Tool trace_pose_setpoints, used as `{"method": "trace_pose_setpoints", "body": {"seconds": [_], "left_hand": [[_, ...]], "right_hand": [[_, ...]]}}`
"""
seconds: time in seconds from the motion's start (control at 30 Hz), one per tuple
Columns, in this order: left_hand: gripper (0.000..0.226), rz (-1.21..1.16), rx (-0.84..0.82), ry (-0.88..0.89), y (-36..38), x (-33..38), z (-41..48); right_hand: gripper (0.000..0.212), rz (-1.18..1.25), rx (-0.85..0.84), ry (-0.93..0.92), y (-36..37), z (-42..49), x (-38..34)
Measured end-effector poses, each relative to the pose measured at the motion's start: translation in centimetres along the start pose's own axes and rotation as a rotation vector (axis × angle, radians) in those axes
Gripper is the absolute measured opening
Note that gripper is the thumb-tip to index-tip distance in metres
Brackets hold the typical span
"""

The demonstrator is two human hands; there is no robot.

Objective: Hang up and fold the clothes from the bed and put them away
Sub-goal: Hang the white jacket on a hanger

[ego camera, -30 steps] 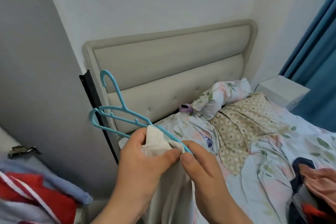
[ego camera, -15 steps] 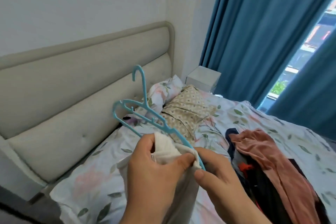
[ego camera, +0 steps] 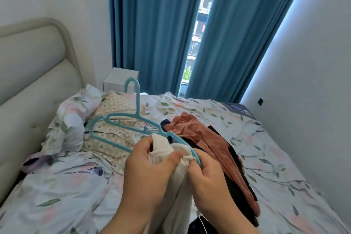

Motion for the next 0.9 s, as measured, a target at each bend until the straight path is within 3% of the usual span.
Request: {"method": "trace_pose_setpoints", "body": {"seconds": [0.1,0.23,0.37,0.5,0.63,0.8,0.9], "left_hand": [[0.017,-0.014,-0.167,-0.003,1.3,-1.0,2.0],[0.017,-0.044,-0.222,-0.102,1.2,-4.1,7.7],[0.027,0.057,-0.326,-0.075,1.7,-6.9,12.9],[0.024,0.238,-0.422,-0.082,4.9,-11.3,16.2],[0.017,0.379,-0.446,-0.079,10.3,-16.3,17.5],[0.021,0.413,-0.45,-0.16,16.5,-23.7,18.3],[0.027,0.447,-0.424,-0.193,19.4,-27.4,19.1]], "right_hand": [[0.033,0.062,0.133,0.146,-3.1,0.6,1.6],[0.023,-0.073,0.378,0.215,-10.2,0.8,5.2],[0.019,-0.113,0.562,0.327,-18.5,0.4,11.0],[0.025,-0.113,0.629,0.44,-24.0,0.1,16.7],[0.033,-0.095,0.592,0.568,-26.6,0.4,22.4],[0.049,0.072,0.604,0.703,-28.9,1.0,30.0],[0.043,0.19,0.685,0.758,-30.9,1.0,34.3]]}}
Point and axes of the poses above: each hand's wrist, its own z-axis towards the middle knuckle, its own y-axis out of the palm, x = y × z, the point moved 6 cm from there along z, towards the middle knuckle, and after that the axes turned 1 degree about x, right-handed, at the moved point
